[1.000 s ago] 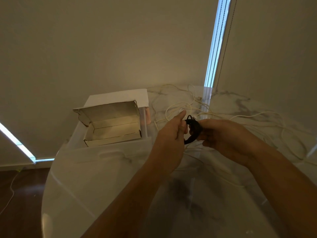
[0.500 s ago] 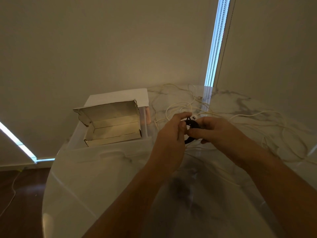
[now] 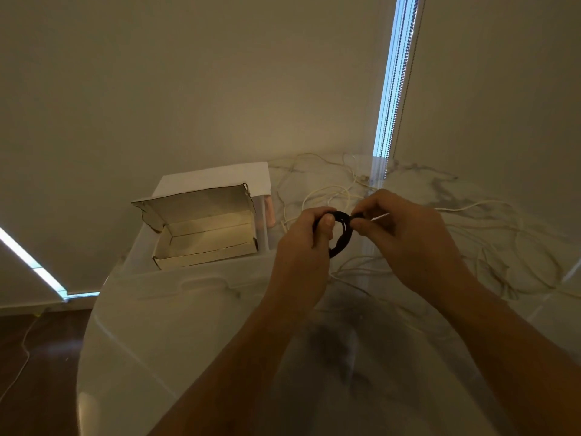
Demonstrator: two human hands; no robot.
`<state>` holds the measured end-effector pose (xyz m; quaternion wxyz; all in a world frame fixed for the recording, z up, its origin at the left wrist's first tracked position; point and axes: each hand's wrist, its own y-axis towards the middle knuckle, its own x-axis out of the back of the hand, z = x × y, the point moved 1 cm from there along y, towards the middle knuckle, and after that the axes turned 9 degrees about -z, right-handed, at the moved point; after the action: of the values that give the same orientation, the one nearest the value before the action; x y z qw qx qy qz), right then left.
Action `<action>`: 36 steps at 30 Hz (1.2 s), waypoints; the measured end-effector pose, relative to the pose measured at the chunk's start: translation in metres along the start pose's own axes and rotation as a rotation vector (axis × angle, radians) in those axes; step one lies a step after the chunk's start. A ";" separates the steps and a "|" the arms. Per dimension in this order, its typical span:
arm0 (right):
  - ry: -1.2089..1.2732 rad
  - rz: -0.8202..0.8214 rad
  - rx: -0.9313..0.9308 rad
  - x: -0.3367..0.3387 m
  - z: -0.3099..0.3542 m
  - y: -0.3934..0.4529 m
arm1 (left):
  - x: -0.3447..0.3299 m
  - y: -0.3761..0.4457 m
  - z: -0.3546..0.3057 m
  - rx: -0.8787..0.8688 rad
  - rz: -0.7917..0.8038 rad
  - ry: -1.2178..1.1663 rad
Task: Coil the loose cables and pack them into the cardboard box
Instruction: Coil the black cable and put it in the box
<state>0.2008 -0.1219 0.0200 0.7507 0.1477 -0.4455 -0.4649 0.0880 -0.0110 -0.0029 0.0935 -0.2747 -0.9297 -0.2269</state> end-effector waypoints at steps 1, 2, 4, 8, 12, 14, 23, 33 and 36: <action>0.008 0.000 -0.015 -0.001 0.000 0.000 | 0.000 0.000 0.000 0.008 -0.001 -0.008; 0.023 -0.005 -0.031 -0.001 -0.001 0.000 | 0.001 0.000 0.000 0.016 -0.004 -0.015; 0.057 -0.021 -0.068 -0.002 -0.002 0.000 | 0.001 0.000 0.001 0.035 -0.013 -0.034; 0.134 -0.044 -0.134 -0.001 -0.002 0.001 | 0.000 0.002 0.001 0.061 -0.013 -0.056; 0.253 -0.068 -0.218 0.001 -0.001 0.002 | 0.000 0.005 -0.001 0.061 0.003 -0.083; 0.277 -0.085 -0.230 0.001 0.000 0.002 | 0.001 0.005 -0.002 0.053 -0.002 -0.102; 0.515 0.003 -0.403 -0.006 0.008 -0.001 | 0.003 0.002 0.002 0.128 -0.042 -0.221; 0.666 0.056 -0.510 -0.010 0.018 0.000 | 0.015 0.008 0.005 0.144 -0.018 -0.246; 0.695 0.057 -0.544 -0.017 0.027 0.005 | 0.030 0.015 0.007 0.075 -0.057 -0.166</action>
<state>0.1790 -0.0993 0.0293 0.8799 0.0798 -0.0318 -0.4672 0.0711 0.0174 0.0057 0.0199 -0.2622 -0.9495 -0.1712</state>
